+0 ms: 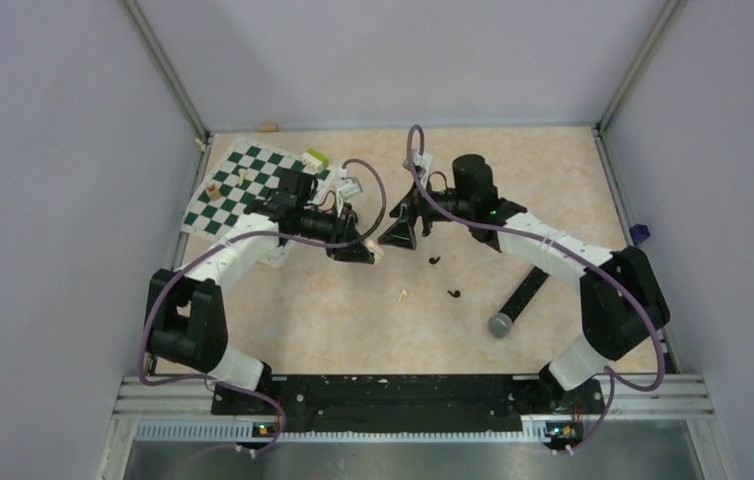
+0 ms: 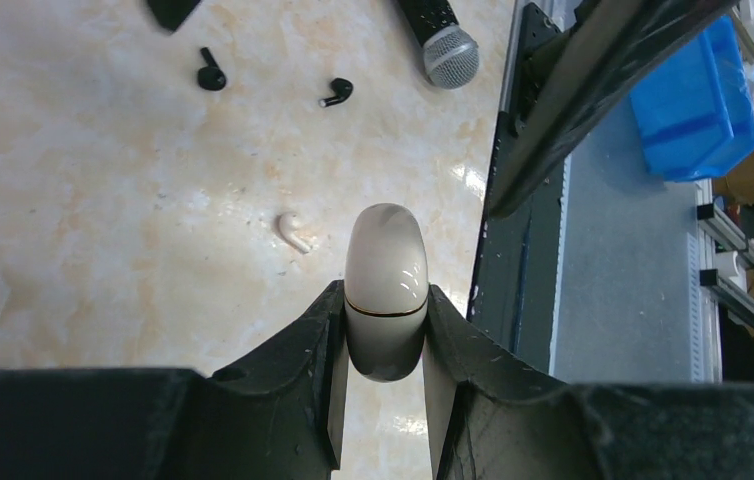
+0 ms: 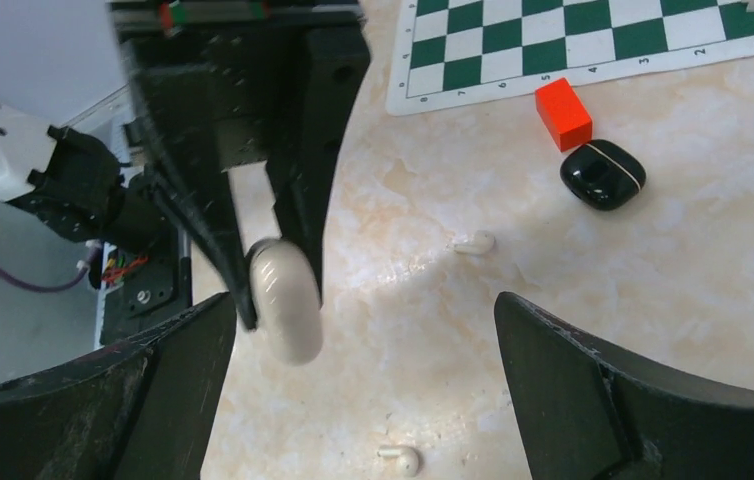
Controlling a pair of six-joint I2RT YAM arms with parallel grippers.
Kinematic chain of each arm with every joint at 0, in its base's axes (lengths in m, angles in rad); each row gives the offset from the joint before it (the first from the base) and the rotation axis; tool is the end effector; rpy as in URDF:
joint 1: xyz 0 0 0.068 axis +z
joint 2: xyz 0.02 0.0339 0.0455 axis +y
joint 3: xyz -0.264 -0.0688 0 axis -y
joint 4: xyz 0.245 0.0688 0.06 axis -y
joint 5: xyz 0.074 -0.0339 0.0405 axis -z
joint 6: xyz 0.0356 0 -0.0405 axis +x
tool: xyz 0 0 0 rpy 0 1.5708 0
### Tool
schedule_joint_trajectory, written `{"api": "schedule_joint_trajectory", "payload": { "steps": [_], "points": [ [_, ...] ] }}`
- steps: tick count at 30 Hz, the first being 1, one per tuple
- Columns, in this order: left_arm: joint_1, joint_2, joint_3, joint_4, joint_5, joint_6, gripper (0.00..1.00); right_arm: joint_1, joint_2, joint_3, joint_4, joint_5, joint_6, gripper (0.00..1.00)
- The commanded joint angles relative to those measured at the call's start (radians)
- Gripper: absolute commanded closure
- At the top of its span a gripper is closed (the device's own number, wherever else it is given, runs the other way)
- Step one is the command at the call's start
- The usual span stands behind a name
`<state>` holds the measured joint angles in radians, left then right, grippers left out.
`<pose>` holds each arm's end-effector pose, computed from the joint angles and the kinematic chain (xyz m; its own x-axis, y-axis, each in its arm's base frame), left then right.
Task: Insert the wireless bluetooth earbuds into the charging case
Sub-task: Open the charging case.
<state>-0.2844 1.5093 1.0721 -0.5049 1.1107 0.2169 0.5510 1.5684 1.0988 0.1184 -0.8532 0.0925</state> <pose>0.2828 -0.1159 0.2550 -0.6225 0.2815 -0.7303 0.7826 0.2230 -0.5811 0.2897 0.2095 0.2866 -0.3793 -0.1618 -0.9110 -0.9159 0.2057 0.3448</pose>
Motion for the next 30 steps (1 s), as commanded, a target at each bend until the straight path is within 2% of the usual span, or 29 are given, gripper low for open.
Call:
{"api": "schedule_joint_trajectory", "payload": {
  "steps": [1,6,13,17,22,26,30],
  "points": [
    [-0.058,0.012,0.04,-0.036,0.042,0.066,1.0,0.049,0.023,-0.022,0.113,0.13,0.038,0.01],
    [-0.068,0.044,0.078,-0.109,0.061,0.1,1.0,0.048,0.036,-0.025,0.054,0.15,-0.042,0.01],
    [-0.068,0.043,0.077,-0.11,0.061,0.108,1.0,0.045,0.033,-0.025,-0.012,0.137,-0.135,0.01],
    [-0.068,0.048,0.077,-0.102,0.05,0.106,1.0,0.025,0.012,-0.033,-0.009,0.013,-0.116,0.01],
    [-0.067,0.055,0.086,-0.103,0.048,0.1,1.0,0.022,0.007,-0.04,-0.028,-0.022,-0.141,0.01],
    [-0.065,0.048,0.082,-0.102,0.036,0.101,1.0,0.017,0.012,-0.037,-0.027,-0.143,-0.124,0.02],
    [-0.062,0.039,0.082,-0.1,0.035,0.101,1.0,0.017,0.025,-0.049,-0.011,-0.177,-0.117,0.1]
  ]
}}
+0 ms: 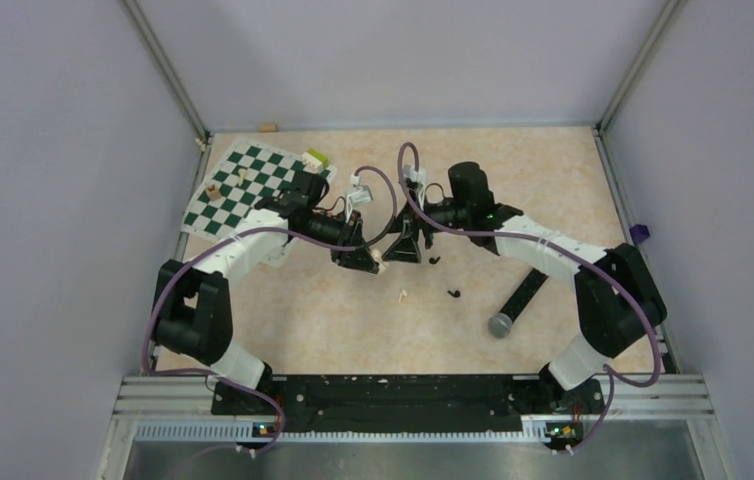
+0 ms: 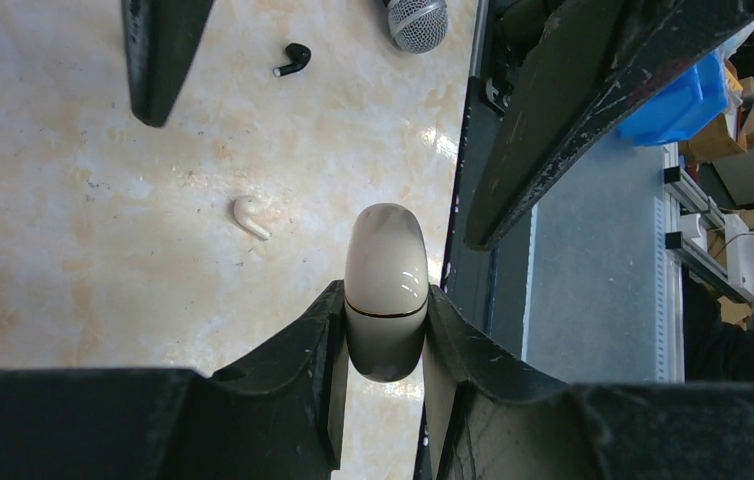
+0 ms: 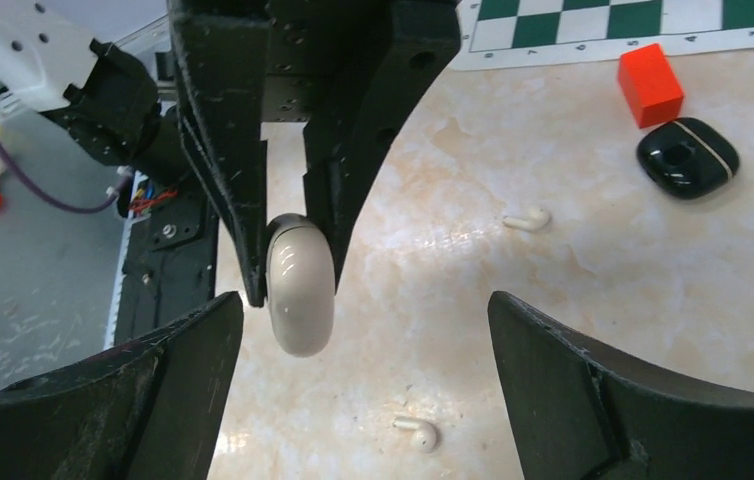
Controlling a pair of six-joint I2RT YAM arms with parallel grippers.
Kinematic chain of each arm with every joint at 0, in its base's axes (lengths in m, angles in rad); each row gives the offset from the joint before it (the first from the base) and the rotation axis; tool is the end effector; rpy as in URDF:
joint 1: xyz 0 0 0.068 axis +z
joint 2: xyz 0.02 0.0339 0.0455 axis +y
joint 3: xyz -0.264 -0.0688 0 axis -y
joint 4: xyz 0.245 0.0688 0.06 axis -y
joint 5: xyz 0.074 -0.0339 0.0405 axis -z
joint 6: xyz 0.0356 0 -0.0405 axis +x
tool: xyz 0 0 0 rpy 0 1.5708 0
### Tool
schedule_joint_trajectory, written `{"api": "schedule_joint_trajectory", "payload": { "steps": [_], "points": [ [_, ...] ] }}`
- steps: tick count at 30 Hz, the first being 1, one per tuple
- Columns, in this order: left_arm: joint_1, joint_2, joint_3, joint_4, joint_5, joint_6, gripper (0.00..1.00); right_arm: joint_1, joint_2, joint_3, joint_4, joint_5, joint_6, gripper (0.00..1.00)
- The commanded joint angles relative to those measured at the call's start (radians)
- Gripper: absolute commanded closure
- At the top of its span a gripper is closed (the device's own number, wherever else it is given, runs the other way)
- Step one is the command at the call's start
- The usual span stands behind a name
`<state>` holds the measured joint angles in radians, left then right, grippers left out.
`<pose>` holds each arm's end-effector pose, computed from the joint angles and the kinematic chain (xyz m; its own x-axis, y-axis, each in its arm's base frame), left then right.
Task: Insert the wireless bluetooth earbuds into the charging case
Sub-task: Open the charging case.
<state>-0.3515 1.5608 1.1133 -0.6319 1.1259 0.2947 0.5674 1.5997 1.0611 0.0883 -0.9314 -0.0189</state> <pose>0.2766 -0.1356 0.2468 -0.6329 0.3652 -0.6827 0.7649 0.1581 -0.6245 0.2836 0.2146 0.2618 -0.3494 -0.2360 -0.9068 -0.9367 0.1105 0.3322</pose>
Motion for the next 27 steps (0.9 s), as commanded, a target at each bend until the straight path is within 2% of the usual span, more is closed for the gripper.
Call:
{"api": "schedule_joint_trajectory", "payload": {
  "steps": [1,6,12,18,22,24,27],
  "points": [
    [0.004,-0.016,0.043,0.027,0.019,0.022,1.0,0.0,0.001,-0.012,0.019,-0.107,-0.005,0.12],
    [0.005,-0.025,0.04,0.028,0.019,0.019,1.0,0.001,0.022,-0.007,0.024,-0.117,0.006,0.23],
    [0.006,-0.037,0.038,0.027,0.024,0.024,1.0,-0.008,0.004,-0.002,0.0,0.059,-0.037,0.27],
    [0.008,-0.041,0.037,0.026,0.027,0.026,1.0,-0.065,-0.013,-0.023,0.056,0.054,0.011,0.28],
    [0.013,-0.046,0.04,0.024,0.03,0.026,1.0,-0.07,-0.035,-0.023,0.037,0.231,-0.022,0.33],
    [0.016,-0.054,0.039,0.023,0.03,0.027,1.0,-0.097,-0.041,-0.025,0.048,0.195,-0.005,0.31],
    [0.028,-0.064,0.036,0.025,0.038,0.029,1.0,-0.143,-0.043,-0.026,0.075,0.059,0.076,0.27]
  ]
}}
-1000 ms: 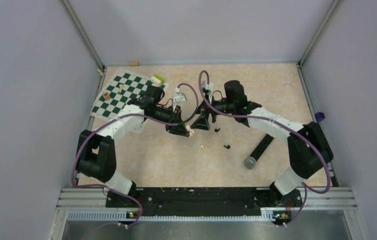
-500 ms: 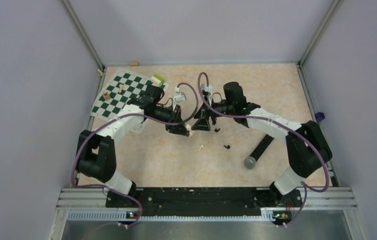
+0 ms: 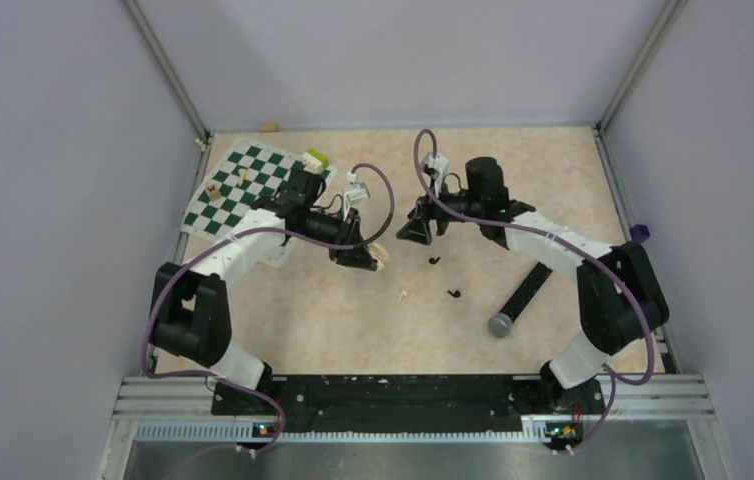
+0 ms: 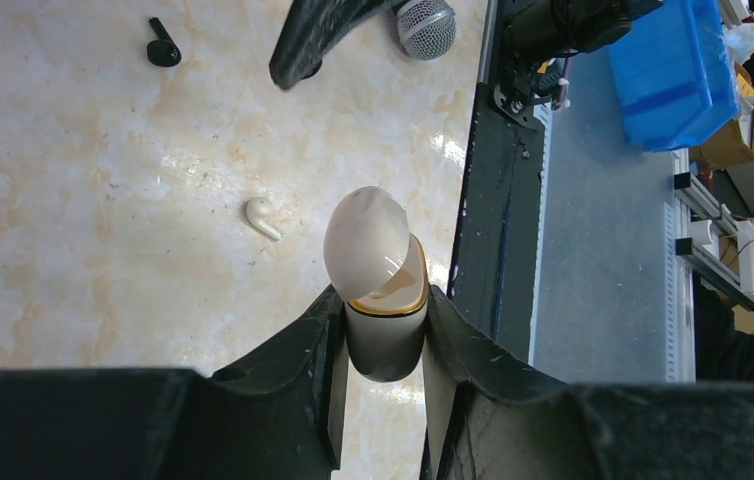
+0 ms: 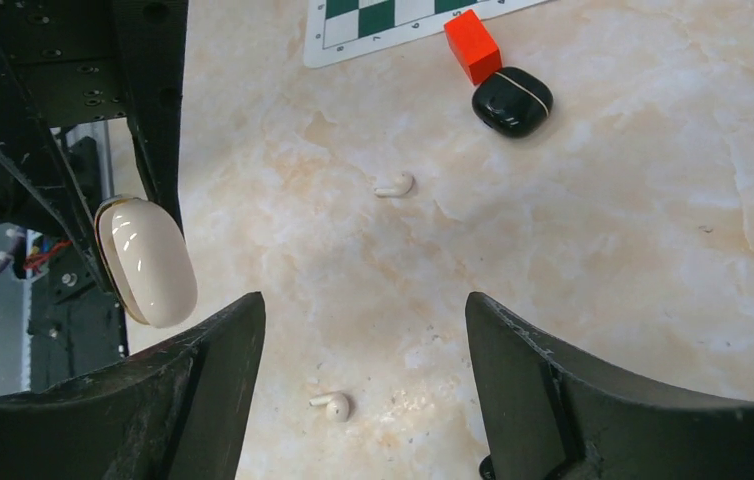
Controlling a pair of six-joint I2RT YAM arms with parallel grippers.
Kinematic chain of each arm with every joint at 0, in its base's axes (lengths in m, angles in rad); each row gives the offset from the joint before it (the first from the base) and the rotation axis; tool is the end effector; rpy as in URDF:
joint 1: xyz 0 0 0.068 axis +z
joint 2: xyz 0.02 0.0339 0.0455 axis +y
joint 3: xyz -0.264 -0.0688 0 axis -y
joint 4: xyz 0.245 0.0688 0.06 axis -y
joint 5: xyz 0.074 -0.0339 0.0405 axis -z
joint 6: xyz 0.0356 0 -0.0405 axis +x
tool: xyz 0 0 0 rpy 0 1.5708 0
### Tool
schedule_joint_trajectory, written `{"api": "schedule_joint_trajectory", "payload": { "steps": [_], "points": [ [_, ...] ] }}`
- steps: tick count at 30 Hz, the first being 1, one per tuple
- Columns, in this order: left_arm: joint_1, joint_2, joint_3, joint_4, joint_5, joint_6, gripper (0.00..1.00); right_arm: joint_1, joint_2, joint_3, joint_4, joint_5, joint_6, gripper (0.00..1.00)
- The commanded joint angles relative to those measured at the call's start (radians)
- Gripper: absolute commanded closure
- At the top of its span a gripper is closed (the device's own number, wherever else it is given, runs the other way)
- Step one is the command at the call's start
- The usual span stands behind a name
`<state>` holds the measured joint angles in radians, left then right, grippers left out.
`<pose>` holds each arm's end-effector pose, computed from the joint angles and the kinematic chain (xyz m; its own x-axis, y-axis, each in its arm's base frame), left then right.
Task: Insert the wireless bluetooth earbuds into the charging case
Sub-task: Open the charging case.
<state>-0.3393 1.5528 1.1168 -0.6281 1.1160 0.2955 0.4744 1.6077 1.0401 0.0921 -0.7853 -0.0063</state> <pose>0.2781 -0.1321 0.2500 -0.6265 0.3568 -0.6930 0.7733 0.1727 -0.6101 0.3059 0.1854 0.2508 -0.4017 -0.2113 -0.8911 -0.8848 0.3406 0.3181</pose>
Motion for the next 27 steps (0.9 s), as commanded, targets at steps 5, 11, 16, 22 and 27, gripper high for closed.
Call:
{"api": "schedule_joint_trajectory", "payload": {
  "steps": [5,11,16,22,27],
  "points": [
    [0.031,-0.058,0.03,0.024,0.056,0.022,1.0,-0.077,-0.052,-0.003,0.088,-0.227,0.107,0.26],
    [0.031,-0.05,0.031,0.03,0.053,0.015,1.0,-0.001,-0.05,-0.047,0.172,-0.247,0.155,0.19],
    [0.031,-0.052,0.028,0.033,0.042,0.014,1.0,0.088,-0.027,-0.024,0.104,-0.175,0.065,0.17],
    [0.031,-0.049,0.024,0.035,0.049,0.017,1.0,0.105,-0.028,-0.033,0.12,-0.071,0.066,0.16],
    [0.03,-0.048,0.025,0.036,0.057,0.023,1.0,0.105,-0.018,-0.03,0.103,0.045,0.042,0.16]
  ]
}}
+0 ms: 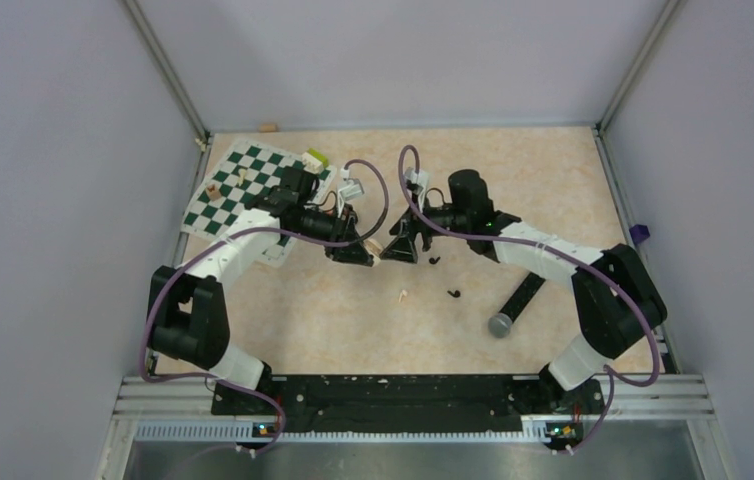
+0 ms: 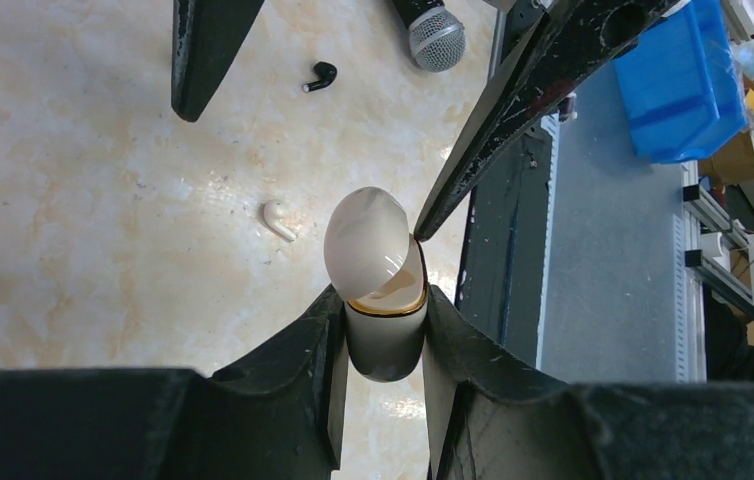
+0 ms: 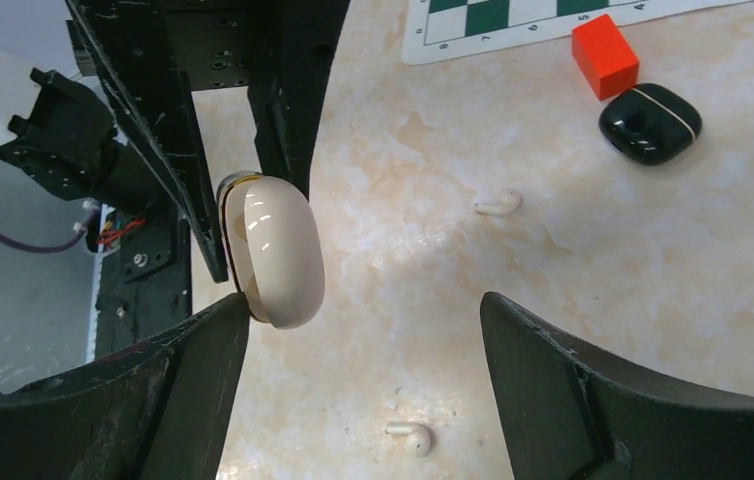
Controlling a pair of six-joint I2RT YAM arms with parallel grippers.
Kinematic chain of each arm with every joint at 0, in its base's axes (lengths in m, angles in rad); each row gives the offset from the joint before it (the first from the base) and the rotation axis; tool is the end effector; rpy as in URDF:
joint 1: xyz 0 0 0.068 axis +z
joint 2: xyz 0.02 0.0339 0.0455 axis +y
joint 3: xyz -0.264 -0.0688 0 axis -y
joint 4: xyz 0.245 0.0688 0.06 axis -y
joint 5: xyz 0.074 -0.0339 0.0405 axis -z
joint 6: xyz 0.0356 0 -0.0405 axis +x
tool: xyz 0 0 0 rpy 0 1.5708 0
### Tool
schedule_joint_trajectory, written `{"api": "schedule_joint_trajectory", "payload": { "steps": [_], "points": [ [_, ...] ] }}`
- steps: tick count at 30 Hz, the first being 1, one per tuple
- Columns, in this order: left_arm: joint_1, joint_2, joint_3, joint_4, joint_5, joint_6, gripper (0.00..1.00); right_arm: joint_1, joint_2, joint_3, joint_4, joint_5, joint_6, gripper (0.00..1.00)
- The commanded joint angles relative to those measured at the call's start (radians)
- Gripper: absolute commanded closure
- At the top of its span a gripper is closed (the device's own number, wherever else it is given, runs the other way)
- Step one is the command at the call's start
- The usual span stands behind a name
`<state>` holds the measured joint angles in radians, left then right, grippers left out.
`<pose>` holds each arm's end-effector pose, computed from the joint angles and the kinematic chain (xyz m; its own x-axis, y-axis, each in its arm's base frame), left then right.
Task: Insert the wireless bluetooth earbuds into the charging case
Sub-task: Open the charging case.
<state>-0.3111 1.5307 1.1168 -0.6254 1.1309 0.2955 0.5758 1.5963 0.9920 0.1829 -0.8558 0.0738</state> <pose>0.2786 -0.1234 0.2568 -0.6200 0.3296 -0.7120 0.7813 0.1767 -0.5986 0.2800 0.2138 0.2478 -0.4111 -0.2092 -0.8873 -0.9071 0.1907 0.3753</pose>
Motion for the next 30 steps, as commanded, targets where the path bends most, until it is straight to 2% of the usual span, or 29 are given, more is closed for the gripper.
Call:
{"api": "schedule_joint_trajectory", "payload": {
  "steps": [1,13,17,21,27,30],
  "points": [
    [0.003,-0.025,0.025,0.033,0.043,0.024,1.0,0.004,-0.004,0.02,0.007,0.13,-0.046,0.16],
    [0.002,-0.033,0.026,0.031,0.04,0.024,1.0,-0.01,0.006,0.047,-0.042,0.212,-0.068,0.16],
    [0.003,-0.033,0.028,0.03,0.035,0.024,1.0,-0.038,-0.001,0.067,-0.07,0.147,-0.083,0.16],
    [0.003,-0.04,0.029,0.029,0.029,0.027,1.0,-0.072,-0.017,0.126,-0.219,0.031,-0.187,0.16],
    [0.003,-0.04,0.037,0.025,0.018,0.026,1.0,-0.156,-0.055,0.16,-0.335,0.014,-0.231,0.18],
    [0.002,-0.039,0.038,0.026,0.017,0.024,1.0,-0.158,-0.043,0.172,-0.441,0.052,-0.278,0.2]
  ]
}}
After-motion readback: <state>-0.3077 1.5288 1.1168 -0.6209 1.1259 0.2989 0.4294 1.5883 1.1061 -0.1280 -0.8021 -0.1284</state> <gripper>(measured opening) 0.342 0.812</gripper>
